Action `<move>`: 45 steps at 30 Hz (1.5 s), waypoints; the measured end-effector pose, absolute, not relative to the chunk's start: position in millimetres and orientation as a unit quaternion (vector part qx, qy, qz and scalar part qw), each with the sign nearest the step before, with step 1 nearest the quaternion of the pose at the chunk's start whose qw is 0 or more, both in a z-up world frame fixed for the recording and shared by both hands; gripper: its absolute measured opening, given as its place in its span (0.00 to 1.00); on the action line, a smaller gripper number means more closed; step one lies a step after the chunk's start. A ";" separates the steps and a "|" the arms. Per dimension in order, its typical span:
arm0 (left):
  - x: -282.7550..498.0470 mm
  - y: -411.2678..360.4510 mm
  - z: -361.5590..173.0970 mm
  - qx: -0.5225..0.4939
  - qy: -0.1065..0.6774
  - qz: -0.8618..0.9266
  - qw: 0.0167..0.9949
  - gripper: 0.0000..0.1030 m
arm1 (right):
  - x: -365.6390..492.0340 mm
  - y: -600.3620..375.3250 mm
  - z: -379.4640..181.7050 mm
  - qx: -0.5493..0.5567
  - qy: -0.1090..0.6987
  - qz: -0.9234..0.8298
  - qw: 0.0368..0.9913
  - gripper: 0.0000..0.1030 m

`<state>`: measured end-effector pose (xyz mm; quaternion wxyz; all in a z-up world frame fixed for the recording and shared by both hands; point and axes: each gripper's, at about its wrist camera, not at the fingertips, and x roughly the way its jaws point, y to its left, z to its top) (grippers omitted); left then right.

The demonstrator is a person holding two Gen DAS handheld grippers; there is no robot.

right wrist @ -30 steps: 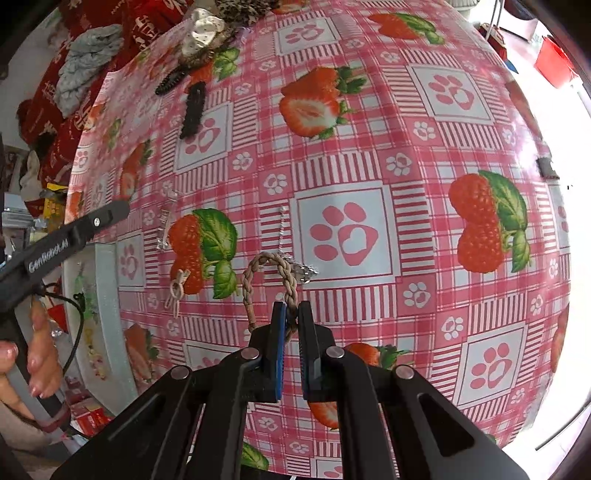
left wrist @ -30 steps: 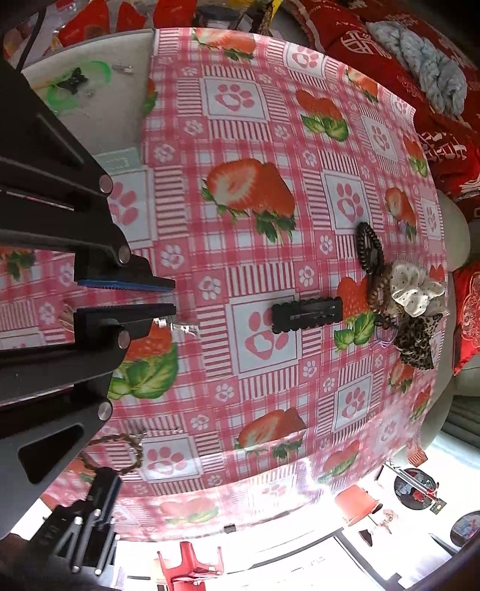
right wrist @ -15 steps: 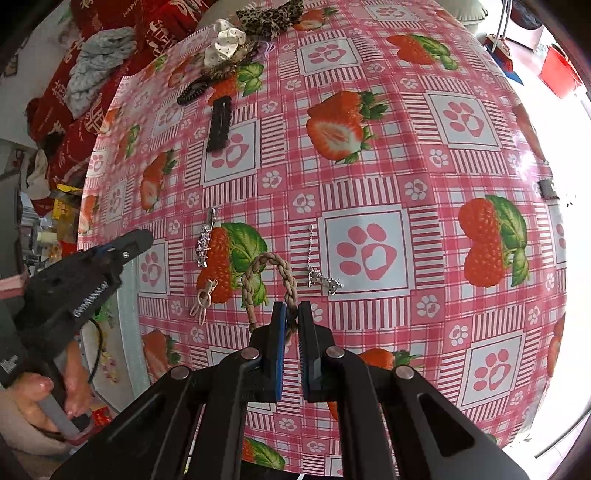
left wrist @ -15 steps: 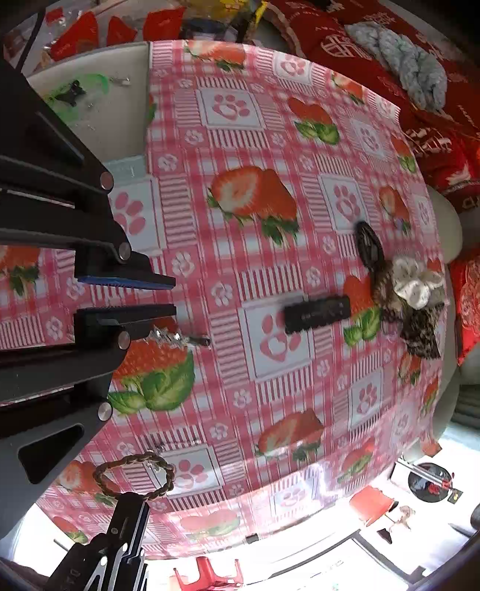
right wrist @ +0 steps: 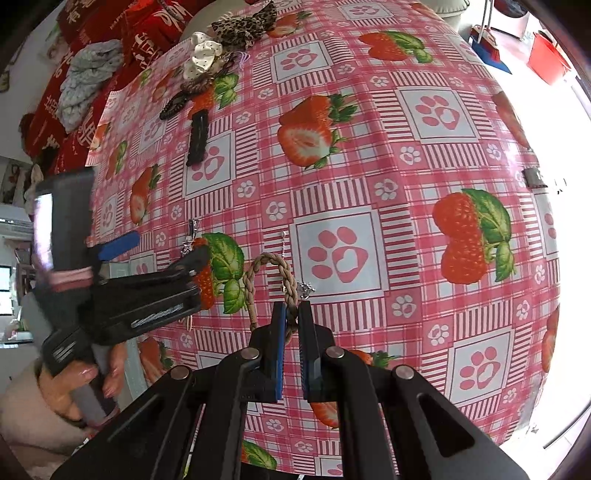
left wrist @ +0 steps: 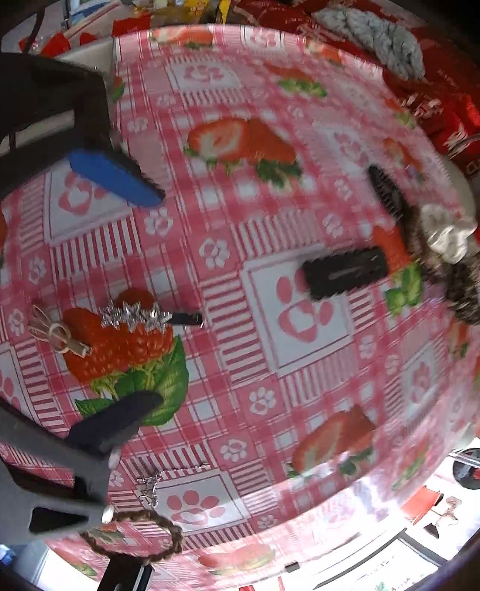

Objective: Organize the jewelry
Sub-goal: 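Lift the rope bracelet and star charm and carry both over the white tray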

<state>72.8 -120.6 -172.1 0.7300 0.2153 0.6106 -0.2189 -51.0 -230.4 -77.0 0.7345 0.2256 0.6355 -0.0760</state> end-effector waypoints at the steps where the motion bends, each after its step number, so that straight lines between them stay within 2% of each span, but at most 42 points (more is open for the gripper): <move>1: 73.6 -121.5 -175.0 0.213 0.615 -0.223 0.726 0.81 | -51.8 -231.1 -76.7 0.226 0.635 -0.077 0.735 0.07; 2: 74.7 -121.4 -174.2 0.205 0.613 -0.226 0.729 0.80 | -52.5 -232.0 -76.3 0.227 0.634 -0.077 0.735 0.07; 4: 75.5 -122.6 -174.7 0.197 0.617 -0.235 0.725 0.64 | -53.5 -233.7 -76.1 0.229 0.634 -0.078 0.735 0.07; 5: 75.1 -123.3 -174.5 0.191 0.619 -0.242 0.723 0.59 | -53.9 -234.4 -76.4 0.230 0.634 -0.078 0.735 0.07; 6: 72.8 -125.2 -173.7 0.194 0.616 -0.243 0.724 0.51 | -54.3 -234.8 -76.8 0.230 0.634 -0.079 0.734 0.07; 7: 71.0 -126.8 -172.9 0.195 0.614 -0.249 0.724 0.37 | -54.5 -235.3 -77.5 0.230 0.634 -0.079 0.734 0.07; 9: 66.8 -130.8 -171.6 0.199 0.611 -0.255 0.722 0.22 | -54.5 -235.4 -78.7 0.231 0.636 -0.080 0.732 0.07; 14: 67.0 -124.2 -162.3 0.169 0.612 -0.257 0.729 0.22 | -53.3 -234.4 -78.0 0.227 0.636 -0.078 0.734 0.07; 27: 54.4 -54.7 -95.6 0.089 0.588 -0.225 0.772 0.22 | -27.0 -200.8 -62.0 0.195 0.634 -0.043 0.747 0.07; 36: 37.7 30.5 -69.9 0.027 0.583 -0.163 0.796 0.22 | 3.5 -140.6 -48.8 0.147 0.637 0.028 0.756 0.07; 45: 0.2 125.0 -75.4 -0.025 0.598 -0.066 0.799 0.22 | 29.3 -48.1 -49.2 0.081 0.645 0.130 0.748 0.07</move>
